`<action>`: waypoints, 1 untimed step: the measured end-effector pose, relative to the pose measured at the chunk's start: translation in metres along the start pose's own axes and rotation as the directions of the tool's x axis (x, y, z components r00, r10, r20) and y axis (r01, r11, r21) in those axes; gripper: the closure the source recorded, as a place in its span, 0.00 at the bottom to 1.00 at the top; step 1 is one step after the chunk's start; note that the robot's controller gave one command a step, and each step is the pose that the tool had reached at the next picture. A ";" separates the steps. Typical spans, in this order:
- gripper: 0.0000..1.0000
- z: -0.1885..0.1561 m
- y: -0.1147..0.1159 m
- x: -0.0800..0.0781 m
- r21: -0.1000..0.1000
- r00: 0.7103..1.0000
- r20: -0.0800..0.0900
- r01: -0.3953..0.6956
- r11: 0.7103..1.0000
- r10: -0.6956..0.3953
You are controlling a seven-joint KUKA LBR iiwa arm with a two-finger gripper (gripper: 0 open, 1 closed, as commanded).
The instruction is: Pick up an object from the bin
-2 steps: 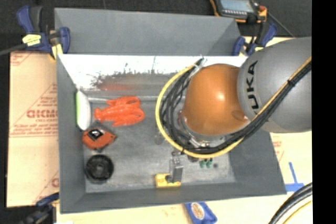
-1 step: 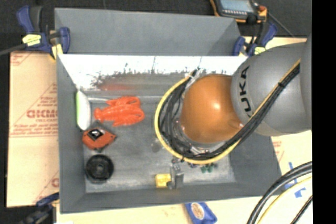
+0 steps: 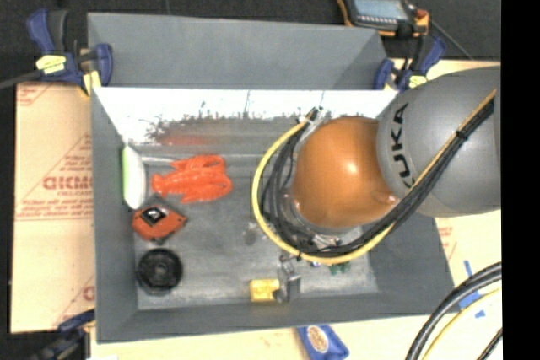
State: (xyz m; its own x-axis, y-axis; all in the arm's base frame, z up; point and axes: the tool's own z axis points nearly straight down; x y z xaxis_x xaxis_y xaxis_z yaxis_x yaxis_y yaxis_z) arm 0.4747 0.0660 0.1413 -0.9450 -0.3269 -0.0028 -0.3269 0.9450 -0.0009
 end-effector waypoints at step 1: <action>0.00 0.069 -0.013 -0.003 0.003 1.000 0.024 0.003 1.000 -0.003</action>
Offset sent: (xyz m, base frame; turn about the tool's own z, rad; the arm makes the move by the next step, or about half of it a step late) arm -0.0024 -0.0189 -0.0713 -0.1526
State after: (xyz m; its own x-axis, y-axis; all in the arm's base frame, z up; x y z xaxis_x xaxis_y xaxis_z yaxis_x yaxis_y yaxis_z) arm 0.4819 0.0547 0.0719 -0.9437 -0.3296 -0.0272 -0.3296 0.9441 -0.0043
